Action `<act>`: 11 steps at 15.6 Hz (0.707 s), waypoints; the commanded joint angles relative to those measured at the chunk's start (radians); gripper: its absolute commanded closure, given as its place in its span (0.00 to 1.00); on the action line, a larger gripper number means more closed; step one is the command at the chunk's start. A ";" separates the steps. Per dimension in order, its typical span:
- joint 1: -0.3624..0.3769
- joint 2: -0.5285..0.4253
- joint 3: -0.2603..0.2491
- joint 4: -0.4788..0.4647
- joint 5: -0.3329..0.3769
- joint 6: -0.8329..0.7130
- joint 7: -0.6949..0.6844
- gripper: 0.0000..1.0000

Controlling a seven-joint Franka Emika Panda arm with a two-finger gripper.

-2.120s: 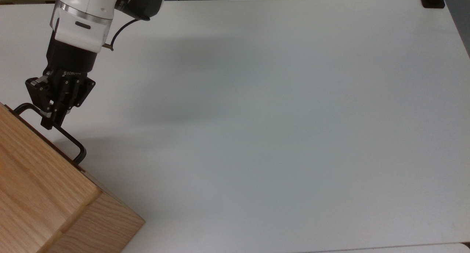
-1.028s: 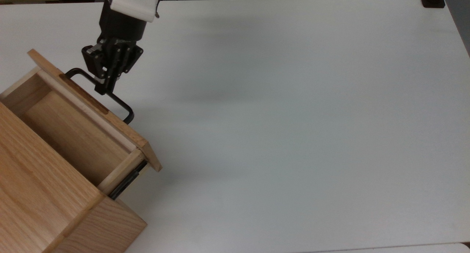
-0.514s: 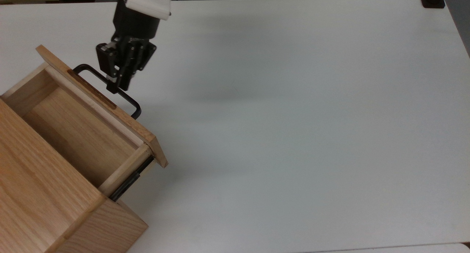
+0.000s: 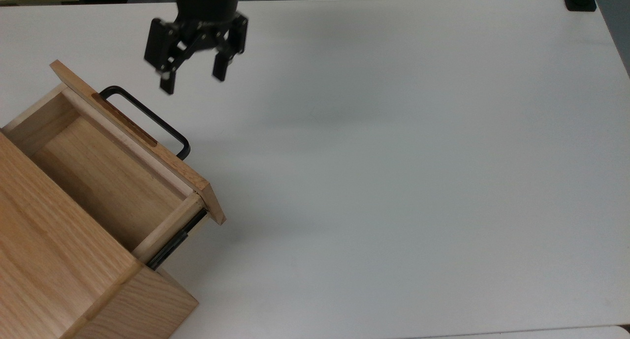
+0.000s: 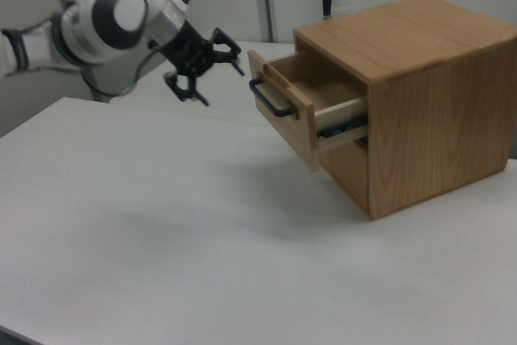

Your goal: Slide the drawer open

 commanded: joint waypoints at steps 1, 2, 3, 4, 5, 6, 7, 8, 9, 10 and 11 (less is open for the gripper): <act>0.010 -0.048 0.034 0.072 0.109 -0.262 0.114 0.00; 0.010 -0.050 0.045 0.083 0.129 -0.313 0.163 0.00; 0.010 -0.051 0.055 0.095 0.151 -0.364 0.231 0.00; 0.010 -0.053 0.061 0.104 0.174 -0.407 0.306 0.00; 0.012 -0.053 0.063 0.109 0.195 -0.441 0.384 0.00; 0.012 -0.056 0.065 0.107 0.221 -0.467 0.467 0.00; 0.012 -0.061 0.065 0.107 0.249 -0.488 0.553 0.00; 0.012 -0.061 0.065 0.107 0.276 -0.505 0.638 0.00; 0.012 -0.061 0.065 0.107 0.301 -0.527 0.709 0.00; 0.012 -0.062 0.063 0.106 0.312 -0.548 0.743 0.00; 0.012 -0.062 0.059 0.106 0.316 -0.568 0.756 0.00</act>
